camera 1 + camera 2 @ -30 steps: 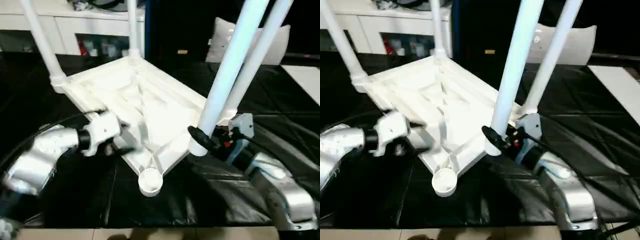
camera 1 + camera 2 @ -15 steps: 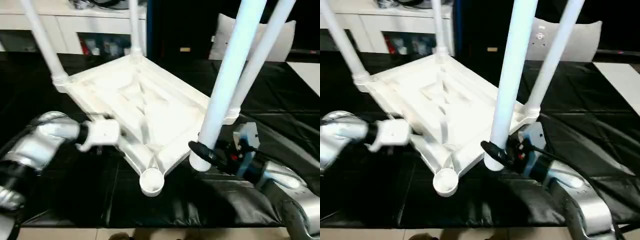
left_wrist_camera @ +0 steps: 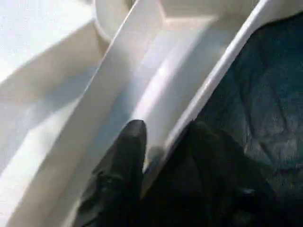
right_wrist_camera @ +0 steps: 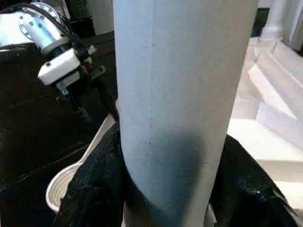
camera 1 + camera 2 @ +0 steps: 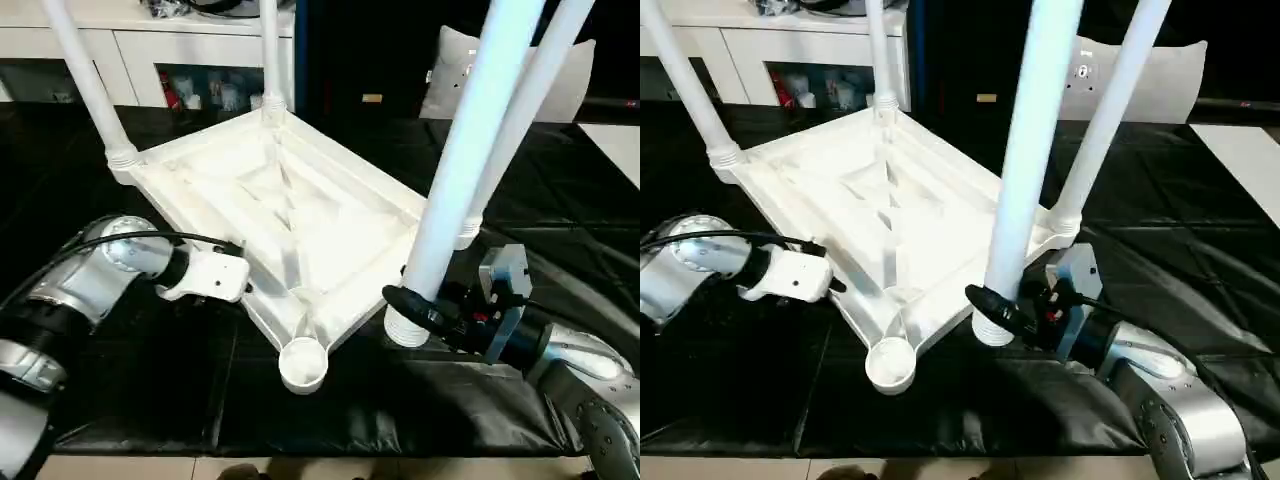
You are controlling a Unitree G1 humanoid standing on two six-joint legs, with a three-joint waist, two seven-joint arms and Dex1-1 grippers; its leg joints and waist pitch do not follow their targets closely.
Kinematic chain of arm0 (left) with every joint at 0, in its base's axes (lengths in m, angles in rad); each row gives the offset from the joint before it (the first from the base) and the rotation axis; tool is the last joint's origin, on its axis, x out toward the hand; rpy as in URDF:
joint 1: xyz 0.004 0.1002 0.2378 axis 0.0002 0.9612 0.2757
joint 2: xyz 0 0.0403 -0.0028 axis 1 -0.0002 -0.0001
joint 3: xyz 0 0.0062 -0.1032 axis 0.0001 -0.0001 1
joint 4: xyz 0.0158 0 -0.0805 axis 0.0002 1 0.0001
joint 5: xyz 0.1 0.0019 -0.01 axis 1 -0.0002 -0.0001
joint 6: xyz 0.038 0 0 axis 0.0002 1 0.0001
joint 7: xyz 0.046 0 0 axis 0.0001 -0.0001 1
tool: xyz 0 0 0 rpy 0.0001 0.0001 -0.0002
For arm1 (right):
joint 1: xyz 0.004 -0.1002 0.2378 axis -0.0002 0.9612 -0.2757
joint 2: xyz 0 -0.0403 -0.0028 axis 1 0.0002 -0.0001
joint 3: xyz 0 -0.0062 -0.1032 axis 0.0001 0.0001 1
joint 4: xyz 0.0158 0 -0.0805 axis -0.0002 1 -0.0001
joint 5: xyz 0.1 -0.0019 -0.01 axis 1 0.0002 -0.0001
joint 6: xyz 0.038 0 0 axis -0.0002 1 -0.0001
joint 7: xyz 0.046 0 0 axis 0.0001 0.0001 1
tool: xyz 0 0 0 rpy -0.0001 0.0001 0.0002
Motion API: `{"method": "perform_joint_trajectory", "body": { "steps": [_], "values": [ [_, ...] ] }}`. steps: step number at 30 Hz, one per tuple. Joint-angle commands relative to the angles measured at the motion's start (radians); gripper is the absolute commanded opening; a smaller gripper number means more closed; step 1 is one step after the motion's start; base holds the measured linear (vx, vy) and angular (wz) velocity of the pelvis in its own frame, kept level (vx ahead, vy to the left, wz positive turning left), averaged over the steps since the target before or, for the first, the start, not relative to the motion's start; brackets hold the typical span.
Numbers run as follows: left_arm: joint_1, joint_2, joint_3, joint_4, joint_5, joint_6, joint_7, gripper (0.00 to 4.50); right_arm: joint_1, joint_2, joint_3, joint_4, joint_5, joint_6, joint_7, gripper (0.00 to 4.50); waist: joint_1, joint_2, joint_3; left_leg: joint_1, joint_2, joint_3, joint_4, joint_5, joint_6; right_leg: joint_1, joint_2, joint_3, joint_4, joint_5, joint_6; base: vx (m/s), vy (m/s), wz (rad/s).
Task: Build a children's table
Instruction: Rotate table base
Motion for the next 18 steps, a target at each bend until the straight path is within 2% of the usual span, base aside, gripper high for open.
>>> {"method": "perform_joint_trajectory", "body": {
  "steps": [1,2,3,4,5,7,9,11,14,15,18],
  "values": [
    [0.002,-0.007,-0.046,0.013,0.033,-0.016,-0.065,1.47,-0.022,-0.005,0.013,-0.039,0.014,0.017,-0.017,1.89,0.003,0.003,-0.053,0.002,0.081,-0.023,-0.077,-0.076,0.02,0.05,-0.129,0.068,-0.075,-0.09,-0.172,0.0,0.0,0.0],
    [-0.011,-0.009,-0.061,0.004,0.038,-0.008,-0.103,1.28,-0.04,0.007,0.038,-0.038,-0.001,0.02,-0.026,1.89,0.002,0.001,-0.055,0.002,0.082,-0.023,-0.077,-0.078,0.017,0.051,-0.133,0.068,-0.074,-0.103,-0.169,0.0,0.0,0.0],
    [-0.013,-0.009,-0.063,-0.004,0.033,0.007,-0.119,1.28,-0.049,0.014,0.046,-0.03,-0.009,0.018,-0.029,1.89,0.001,0.0,-0.054,0.001,0.081,-0.022,-0.077,-0.076,0.016,0.051,-0.133,0.069,-0.075,-0.109,-0.167,0.0,0.0,0.0],
    [-0.015,-0.009,-0.064,-0.012,0.026,0.022,-0.137,1.17,-0.058,0.02,0.055,-0.021,-0.017,0.015,-0.032,1.89,-0.001,0.002,-0.055,0.001,0.08,-0.022,-0.077,-0.074,0.013,0.049,-0.134,0.069,-0.075,-0.118,-0.168,0.0,0.0,0.0],
    [-0.017,-0.011,-0.064,-0.029,0.012,0.063,-0.165,1.05,-0.076,0.033,0.069,-0.005,-0.031,0.011,-0.037,1.89,-0.003,0.0,-0.055,0.002,0.081,-0.022,-0.077,-0.073,0.007,0.049,-0.133,0.068,-0.072,-0.117,-0.17,0.0,0.0,0.0],
    [-0.022,-0.017,-0.058,-0.043,-0.003,0.115,-0.192,0.96,-0.099,0.048,0.083,0.012,-0.046,0.011,-0.047,1.89,-0.005,0.002,-0.056,0.002,0.08,-0.02,-0.076,-0.06,0.006,0.047,-0.132,0.068,-0.071,-0.103,-0.176,0.0,0.0,0.0],
    [-0.024,-0.023,-0.05,-0.043,-0.004,0.152,-0.191,0.93,-0.119,0.06,0.093,0.044,-0.062,0.001,-0.052,1.89,-0.003,0.005,-0.058,0.002,0.081,-0.019,-0.074,-0.044,0.007,0.049,-0.131,0.069,-0.067,-0.053,-0.185,0.0,0.0,0.0],
    [-0.018,-0.02,-0.049,-0.051,-0.009,0.202,-0.203,0.93,-0.155,0.08,0.11,0.112,-0.093,-0.024,-0.065,1.89,-0.008,0.003,-0.059,0.002,0.08,-0.018,-0.075,-0.047,0.005,0.05,-0.131,0.068,-0.065,-0.036,-0.202,0.0,0.0,0.0],
    [0.005,-0.016,-0.045,-0.068,-0.026,0.244,-0.209,0.93,-0.185,0.091,0.108,0.173,-0.109,-0.048,-0.078,1.89,-0.006,0.005,-0.057,0.001,0.079,-0.016,-0.074,-0.062,0.002,0.053,-0.134,0.071,-0.071,-0.081,-0.196,0.0,0.0,0.0],
    [0.021,-0.012,-0.043,-0.083,-0.035,0.271,-0.215,0.93,-0.203,0.097,0.103,0.209,-0.119,-0.063,-0.086,1.89,-0.01,0.002,-0.06,0.0,0.081,-0.018,-0.075,-0.055,-0.003,0.055,-0.135,0.069,-0.063,-0.066,-0.202,0.0,0.0,0.0],
    [0.067,-0.017,-0.024,-0.129,-0.058,0.371,-0.181,0.93,-0.223,0.105,0.068,0.249,-0.12,-0.085,-0.107,1.89,-0.018,0.004,-0.058,0.001,0.08,-0.015,-0.074,-0.051,0.001,0.052,-0.132,0.07,-0.068,-0.068,-0.209,0.0,0.0,0.0]
  ]
}}
